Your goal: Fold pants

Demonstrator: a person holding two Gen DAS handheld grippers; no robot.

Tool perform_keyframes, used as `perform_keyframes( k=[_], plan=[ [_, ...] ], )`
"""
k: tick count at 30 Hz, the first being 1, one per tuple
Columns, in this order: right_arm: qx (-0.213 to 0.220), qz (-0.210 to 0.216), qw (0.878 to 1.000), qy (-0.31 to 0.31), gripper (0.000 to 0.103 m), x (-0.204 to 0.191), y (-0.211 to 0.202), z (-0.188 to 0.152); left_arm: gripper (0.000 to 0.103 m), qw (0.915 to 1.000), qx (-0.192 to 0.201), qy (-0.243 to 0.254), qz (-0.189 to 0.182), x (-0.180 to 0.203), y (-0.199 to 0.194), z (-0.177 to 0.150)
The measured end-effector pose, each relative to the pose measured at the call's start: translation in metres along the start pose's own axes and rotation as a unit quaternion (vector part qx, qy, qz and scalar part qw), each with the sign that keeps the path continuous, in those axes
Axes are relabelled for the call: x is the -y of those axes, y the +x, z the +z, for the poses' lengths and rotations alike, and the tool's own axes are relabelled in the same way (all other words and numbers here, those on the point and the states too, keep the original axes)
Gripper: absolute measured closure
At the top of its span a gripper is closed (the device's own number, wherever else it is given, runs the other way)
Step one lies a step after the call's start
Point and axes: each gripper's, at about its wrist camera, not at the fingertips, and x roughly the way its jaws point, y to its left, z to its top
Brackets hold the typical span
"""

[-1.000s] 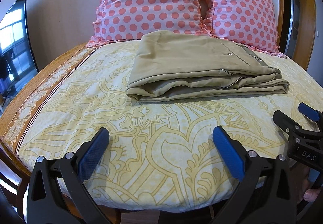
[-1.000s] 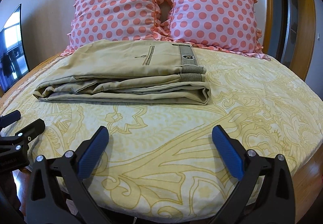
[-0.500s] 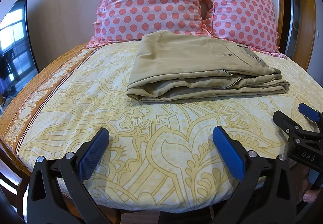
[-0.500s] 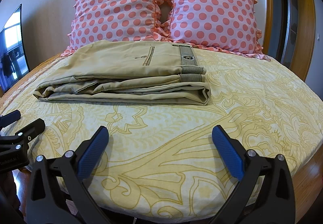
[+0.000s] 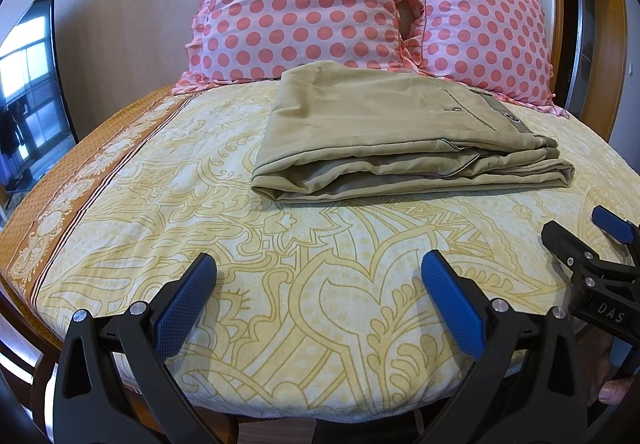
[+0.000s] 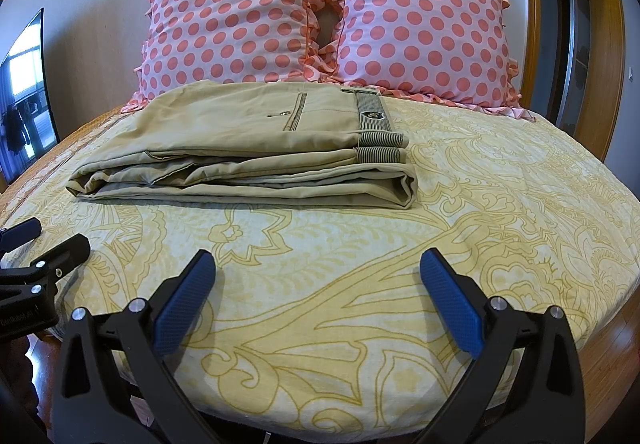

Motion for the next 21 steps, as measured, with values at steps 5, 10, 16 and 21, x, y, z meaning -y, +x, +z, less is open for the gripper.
perform_keyframes(
  k=[5, 10, 16, 21],
  plan=[
    [0.001, -0.001, 1.000, 0.001, 0.002, -0.0006, -0.0002, -0.0004, 0.001, 1.0000, 0.000, 0.001, 0.000, -0.0012, 0.0002, 0.0009],
    [0.001, -0.001, 1.000, 0.001, 0.002, -0.0009, 0.0000, -0.0006, 0.001, 1.0000, 0.000, 0.001, 0.000, -0.0008, 0.0002, 0.0006],
    [0.001, -0.002, 1.000, 0.001, 0.002, -0.0015, 0.0003, -0.0008, 0.001, 1.0000, 0.000, 0.000, 0.000, -0.0002, 0.0001, 0.0005],
    [0.001, -0.002, 1.000, 0.001, 0.002, -0.0019, 0.0005, -0.0011, 0.001, 1.0000, 0.001, 0.000, 0.000, -0.0003, 0.0001, 0.0002]
  ],
)
